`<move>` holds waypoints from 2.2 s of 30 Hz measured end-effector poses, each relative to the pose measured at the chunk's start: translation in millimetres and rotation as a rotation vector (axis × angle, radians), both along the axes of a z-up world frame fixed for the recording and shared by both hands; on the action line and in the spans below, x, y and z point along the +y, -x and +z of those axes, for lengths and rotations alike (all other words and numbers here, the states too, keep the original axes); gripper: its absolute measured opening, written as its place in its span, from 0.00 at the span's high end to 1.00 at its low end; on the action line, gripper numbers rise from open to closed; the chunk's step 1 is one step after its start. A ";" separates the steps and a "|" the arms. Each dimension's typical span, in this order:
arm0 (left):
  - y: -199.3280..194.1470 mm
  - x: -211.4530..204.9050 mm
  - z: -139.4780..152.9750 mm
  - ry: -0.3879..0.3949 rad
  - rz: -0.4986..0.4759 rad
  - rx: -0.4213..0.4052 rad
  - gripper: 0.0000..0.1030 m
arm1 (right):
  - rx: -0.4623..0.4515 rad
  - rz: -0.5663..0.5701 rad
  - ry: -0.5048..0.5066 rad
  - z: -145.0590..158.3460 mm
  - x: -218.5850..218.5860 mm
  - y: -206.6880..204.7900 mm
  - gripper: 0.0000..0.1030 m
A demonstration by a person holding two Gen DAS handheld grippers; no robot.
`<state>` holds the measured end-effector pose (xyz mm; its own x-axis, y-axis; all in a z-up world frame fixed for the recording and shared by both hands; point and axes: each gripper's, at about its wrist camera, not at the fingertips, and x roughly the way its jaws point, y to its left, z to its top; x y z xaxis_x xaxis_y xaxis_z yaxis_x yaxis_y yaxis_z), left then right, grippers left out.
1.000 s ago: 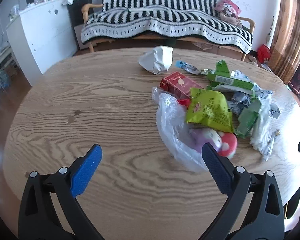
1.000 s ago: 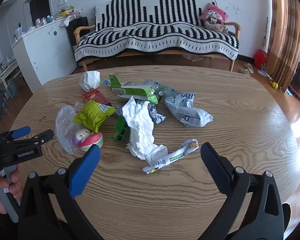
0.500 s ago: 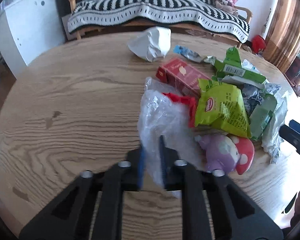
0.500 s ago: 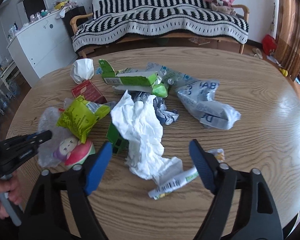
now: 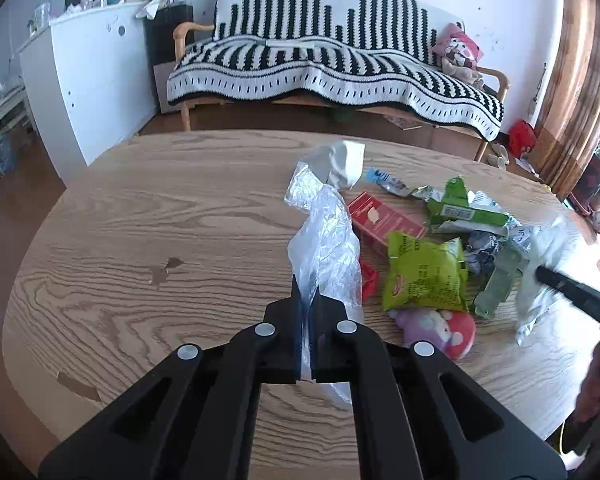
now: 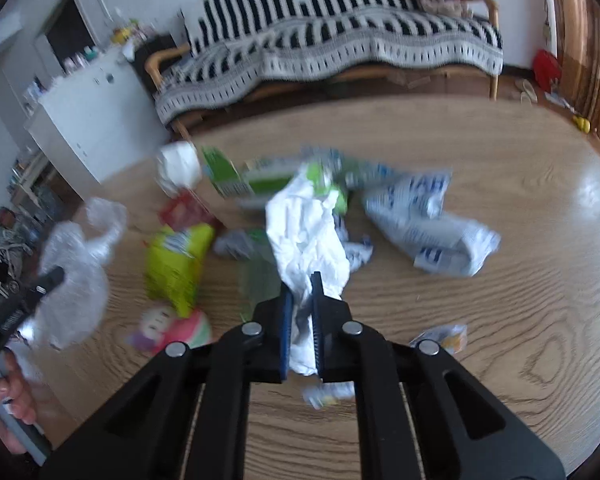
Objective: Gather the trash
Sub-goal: 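Carry both items to the black bin and open both tools to drop them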
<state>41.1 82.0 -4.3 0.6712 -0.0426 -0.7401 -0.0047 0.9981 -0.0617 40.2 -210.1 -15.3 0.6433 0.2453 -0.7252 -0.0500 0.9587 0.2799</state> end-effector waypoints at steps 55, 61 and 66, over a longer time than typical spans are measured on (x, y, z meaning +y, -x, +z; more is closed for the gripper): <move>255.7 -671.6 -174.1 0.143 -1.259 0.189 0.17 | 0.296 -1.090 -0.159 -132.7 -540.1 441.5 0.91; 251.6 -663.9 -161.0 0.156 -1.251 0.222 0.17 | 0.312 -1.078 -0.156 -134.8 -534.0 433.2 0.91; 252.3 -645.9 -130.7 0.137 -1.258 0.182 0.14 | 0.331 -1.076 -0.170 -136.3 -531.0 425.2 0.86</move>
<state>-211.2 -563.9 -135.0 0.0030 -0.6547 -0.7559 0.9154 0.3061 -0.2615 -385.0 -741.1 -151.7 0.3626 -0.2067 -0.9087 0.8763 0.4076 0.2569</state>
